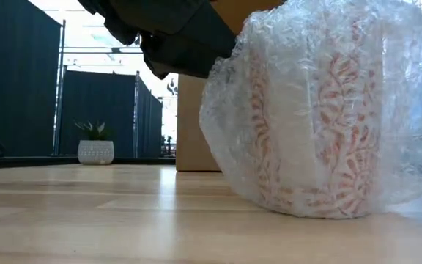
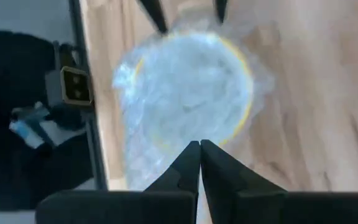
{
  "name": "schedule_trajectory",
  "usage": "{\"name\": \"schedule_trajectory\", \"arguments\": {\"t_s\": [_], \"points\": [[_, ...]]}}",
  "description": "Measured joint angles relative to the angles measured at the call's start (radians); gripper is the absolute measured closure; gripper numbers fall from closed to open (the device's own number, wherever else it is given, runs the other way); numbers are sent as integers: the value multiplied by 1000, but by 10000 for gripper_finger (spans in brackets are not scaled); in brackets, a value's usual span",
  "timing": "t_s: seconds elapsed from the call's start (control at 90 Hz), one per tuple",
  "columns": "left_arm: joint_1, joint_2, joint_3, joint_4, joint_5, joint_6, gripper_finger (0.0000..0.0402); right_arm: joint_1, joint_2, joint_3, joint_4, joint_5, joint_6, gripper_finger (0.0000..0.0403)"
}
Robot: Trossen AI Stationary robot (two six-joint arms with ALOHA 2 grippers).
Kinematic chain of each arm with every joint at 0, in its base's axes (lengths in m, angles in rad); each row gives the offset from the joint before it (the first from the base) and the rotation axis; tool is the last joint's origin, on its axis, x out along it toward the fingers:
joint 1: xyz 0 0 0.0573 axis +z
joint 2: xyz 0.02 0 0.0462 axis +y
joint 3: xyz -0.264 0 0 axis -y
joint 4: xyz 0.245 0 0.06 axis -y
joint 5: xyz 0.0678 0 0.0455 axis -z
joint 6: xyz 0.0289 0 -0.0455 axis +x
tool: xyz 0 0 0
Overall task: Wrap mug
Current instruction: Wrap the orange mug with the transparent bubble wrap
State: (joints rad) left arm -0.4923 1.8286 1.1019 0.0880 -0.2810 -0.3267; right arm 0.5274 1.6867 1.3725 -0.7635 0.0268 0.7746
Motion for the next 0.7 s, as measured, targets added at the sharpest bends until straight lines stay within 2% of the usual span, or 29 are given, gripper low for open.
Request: {"name": "schedule_trajectory", "arguments": {"t_s": [0.211, 0.356, 0.511, 0.7], "points": [[0, 0, 0, 0, 0, 0, 219, 22, 0, 138, -55, -26, -28, 403], [0, 0, 0, 0, 0, 0, 219, 30, 11, 175, -25, 36, -55, 403], [0, 0, 0, 1, -1, 0, 219, 19, 115, 173, -20, 49, -89, 403], [1, 0, 0, 0, -7, 0, 219, -15, 233, 173, -68, 4, -91, 403]]}}
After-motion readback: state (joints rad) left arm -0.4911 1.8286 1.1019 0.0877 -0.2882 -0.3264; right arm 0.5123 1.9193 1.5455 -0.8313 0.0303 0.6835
